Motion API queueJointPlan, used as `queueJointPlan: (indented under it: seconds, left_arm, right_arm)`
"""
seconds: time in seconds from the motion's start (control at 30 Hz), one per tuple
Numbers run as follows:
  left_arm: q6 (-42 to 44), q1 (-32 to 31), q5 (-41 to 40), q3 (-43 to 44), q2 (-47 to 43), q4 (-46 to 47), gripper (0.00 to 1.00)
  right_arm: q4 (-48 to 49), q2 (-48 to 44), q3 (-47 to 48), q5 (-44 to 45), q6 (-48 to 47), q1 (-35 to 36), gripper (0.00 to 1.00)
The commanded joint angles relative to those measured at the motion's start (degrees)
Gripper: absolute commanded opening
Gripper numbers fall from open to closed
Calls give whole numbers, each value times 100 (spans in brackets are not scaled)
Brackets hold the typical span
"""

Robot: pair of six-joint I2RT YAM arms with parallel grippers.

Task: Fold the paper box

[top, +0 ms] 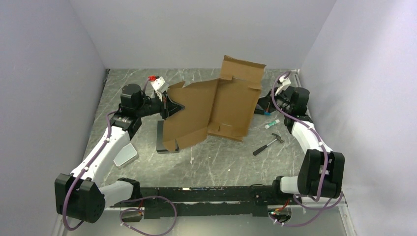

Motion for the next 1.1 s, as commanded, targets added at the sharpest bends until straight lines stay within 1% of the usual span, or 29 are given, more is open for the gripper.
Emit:
queueJointPlan:
  seconds: [0.0, 0.07, 0.2, 0.23, 0.27, 0.33, 0.47, 0.53, 0.67, 0.77, 0.87, 0.93, 1.07]
  left_arm:
    - [170, -87, 53, 33, 25, 232, 0]
    - [193, -105, 44, 41, 57, 202, 0]
    - [260, -127, 8, 65, 84, 129, 0]
    - [263, -134, 3, 68, 91, 125, 0]
    - [270, -136, 11, 68, 100, 124, 0]
    - [275, -145, 15, 80, 131, 116, 0]
    - [307, -163, 3, 95, 160, 80, 0]
    - [313, -171, 5, 91, 166, 71, 0]
    - [347, -187, -2, 94, 163, 50, 0]
    - [365, -189, -6, 95, 171, 36, 0]
    - [387, -189, -12, 103, 181, 36, 0]
    - [403, -189, -26, 112, 189, 36, 0]
    - [418, -189, -116, 131, 198, 36, 0]
  right_arm:
    - [128, 171, 144, -39, -122, 69, 9]
    - [1, 198, 217, 61, -218, 63, 11]
    - [-16, 183, 346, -224, -232, -107, 16]
    - [-1, 168, 373, -287, -232, -149, 21]
    - [6, 168, 405, -326, -232, -174, 25]
    - [16, 222, 483, -375, -390, -187, 30]
    - [45, 432, 669, -442, -391, -200, 31]
    - [331, 548, 703, -505, -143, -264, 30]
    - [921, 928, 838, -946, 439, -363, 27]
    - [1242, 1192, 944, -1160, 727, -366, 28]
    - [1405, 1323, 1077, -1156, 921, -372, 31]
    - [1526, 1353, 1099, -1157, 1111, -379, 36]
    - [1962, 1175, 927, -1031, 1557, -394, 44]
